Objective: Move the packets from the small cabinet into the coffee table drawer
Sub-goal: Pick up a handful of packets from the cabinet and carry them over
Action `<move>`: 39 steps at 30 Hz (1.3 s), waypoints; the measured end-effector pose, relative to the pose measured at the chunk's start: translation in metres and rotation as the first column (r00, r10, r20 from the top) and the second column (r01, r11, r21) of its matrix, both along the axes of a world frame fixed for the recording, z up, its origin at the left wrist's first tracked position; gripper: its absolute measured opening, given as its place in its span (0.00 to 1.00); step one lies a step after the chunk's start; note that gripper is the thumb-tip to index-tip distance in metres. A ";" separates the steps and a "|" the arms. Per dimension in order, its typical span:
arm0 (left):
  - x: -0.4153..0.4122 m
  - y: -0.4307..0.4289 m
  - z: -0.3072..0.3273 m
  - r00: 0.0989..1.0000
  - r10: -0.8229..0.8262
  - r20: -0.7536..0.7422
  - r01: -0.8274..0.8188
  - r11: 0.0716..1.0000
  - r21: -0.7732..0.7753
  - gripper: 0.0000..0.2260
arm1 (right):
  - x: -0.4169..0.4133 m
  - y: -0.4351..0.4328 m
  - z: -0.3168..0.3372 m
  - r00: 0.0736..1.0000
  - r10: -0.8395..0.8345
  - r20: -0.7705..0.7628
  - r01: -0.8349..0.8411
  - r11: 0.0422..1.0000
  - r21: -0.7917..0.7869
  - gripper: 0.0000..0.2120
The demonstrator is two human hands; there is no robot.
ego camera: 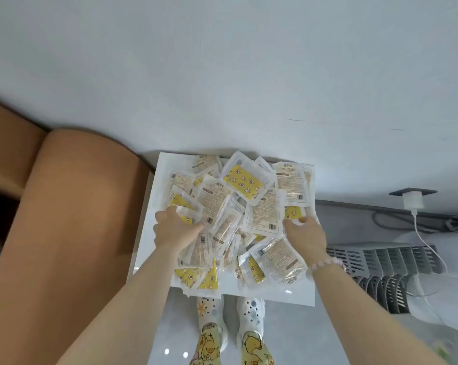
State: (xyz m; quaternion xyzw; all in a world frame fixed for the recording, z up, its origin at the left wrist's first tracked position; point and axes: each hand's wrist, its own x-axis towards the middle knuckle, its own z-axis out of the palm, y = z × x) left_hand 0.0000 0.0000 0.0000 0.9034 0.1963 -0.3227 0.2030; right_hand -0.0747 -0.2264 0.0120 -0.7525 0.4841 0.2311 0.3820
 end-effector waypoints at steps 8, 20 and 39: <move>0.017 -0.024 -0.038 0.995 0.092 -0.046 -0.090 0.995 0.034 0.56 | 0.069 0.024 -0.048 0.975 -0.204 -0.091 0.212 0.974 0.084 0.48; 0.010 -0.035 -0.047 0.923 0.314 -0.223 -0.328 0.945 -0.025 0.65 | 0.072 0.038 -0.083 0.924 -0.377 0.061 0.377 0.926 0.012 0.51; 0.014 -0.063 -0.046 0.968 0.243 -0.070 -0.244 0.970 -0.009 0.38 | 0.067 0.017 -0.071 0.879 -0.476 0.016 0.471 0.875 0.113 0.48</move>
